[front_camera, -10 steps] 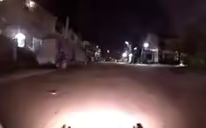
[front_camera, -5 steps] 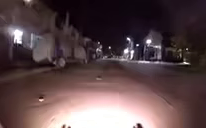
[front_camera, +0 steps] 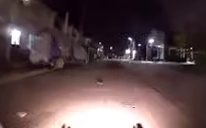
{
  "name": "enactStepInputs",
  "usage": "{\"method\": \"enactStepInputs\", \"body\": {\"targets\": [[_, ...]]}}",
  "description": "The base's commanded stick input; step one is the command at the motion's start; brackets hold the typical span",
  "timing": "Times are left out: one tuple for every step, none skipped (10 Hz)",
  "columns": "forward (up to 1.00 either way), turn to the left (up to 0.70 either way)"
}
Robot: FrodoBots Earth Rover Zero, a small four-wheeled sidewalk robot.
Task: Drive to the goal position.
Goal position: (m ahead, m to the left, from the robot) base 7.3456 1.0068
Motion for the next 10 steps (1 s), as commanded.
{"method": "enactStepInputs", "body": {"targets": [[0.85,0.00],[0.85,0.00],[0.85,0.00],[0.85,0.00],[0.85,0.00],[0.85,0.00],[0.85,0.00],[0.85,0.00],[0.85,0.00],[0.85,0.00]]}}
